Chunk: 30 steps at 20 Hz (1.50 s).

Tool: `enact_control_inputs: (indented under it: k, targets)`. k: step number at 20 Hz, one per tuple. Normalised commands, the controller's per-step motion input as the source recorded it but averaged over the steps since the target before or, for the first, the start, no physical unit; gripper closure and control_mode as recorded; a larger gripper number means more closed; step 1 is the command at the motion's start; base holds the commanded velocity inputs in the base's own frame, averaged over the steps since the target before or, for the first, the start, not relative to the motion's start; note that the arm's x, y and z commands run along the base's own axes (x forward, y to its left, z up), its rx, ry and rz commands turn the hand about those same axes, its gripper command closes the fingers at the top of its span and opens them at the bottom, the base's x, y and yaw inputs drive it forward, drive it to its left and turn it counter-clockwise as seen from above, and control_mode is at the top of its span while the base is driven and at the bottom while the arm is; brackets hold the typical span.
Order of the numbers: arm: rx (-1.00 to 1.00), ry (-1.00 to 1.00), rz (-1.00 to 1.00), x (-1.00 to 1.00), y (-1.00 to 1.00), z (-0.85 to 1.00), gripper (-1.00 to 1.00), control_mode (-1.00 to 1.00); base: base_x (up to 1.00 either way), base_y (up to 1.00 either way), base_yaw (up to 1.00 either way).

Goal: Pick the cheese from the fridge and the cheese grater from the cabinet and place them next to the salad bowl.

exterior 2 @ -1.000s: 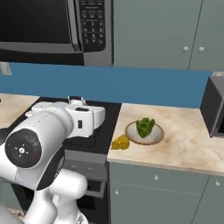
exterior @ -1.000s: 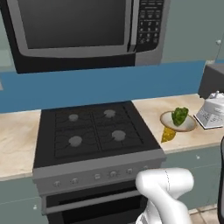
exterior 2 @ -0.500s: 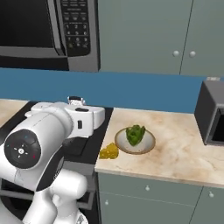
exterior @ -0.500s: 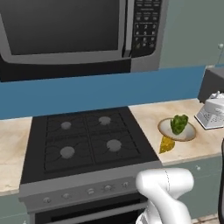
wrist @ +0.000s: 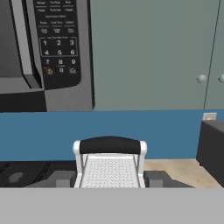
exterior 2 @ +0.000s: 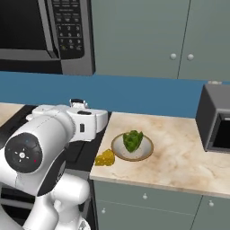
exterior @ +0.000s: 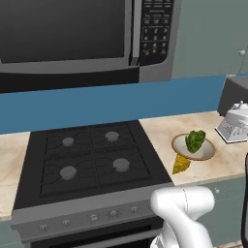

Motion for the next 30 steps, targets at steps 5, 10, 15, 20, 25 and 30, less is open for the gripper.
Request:
enact_control_inputs:
  k: [5,10,15,20,25,30]
  targets:
    - [0.0,0.0,0.0,0.0,0.0,0.0,1.0,1.0,0.14,-0.41,0.0]
    - [0.0,0.0,0.0,0.0,0.0,0.0,1.0,1.0,0.05,-0.01,0.0]
    - [0.0,0.0,0.0,0.0,0.0,0.0,1.0,-1.0,0.0,0.0,0.0]
    - [0.0,0.0,0.1,0.18,-0.26,0.0,1.0,-1.0,0.0,0.0,0.0]
    - [0.0,0.0,0.12,0.33,-0.52,-0.02,1.0,-1.0,0.0,0.0,0.0]
    - [-0.02,0.0,0.08,0.35,-0.83,-0.3,1.0,-1.0,0.0,0.0,0.0]
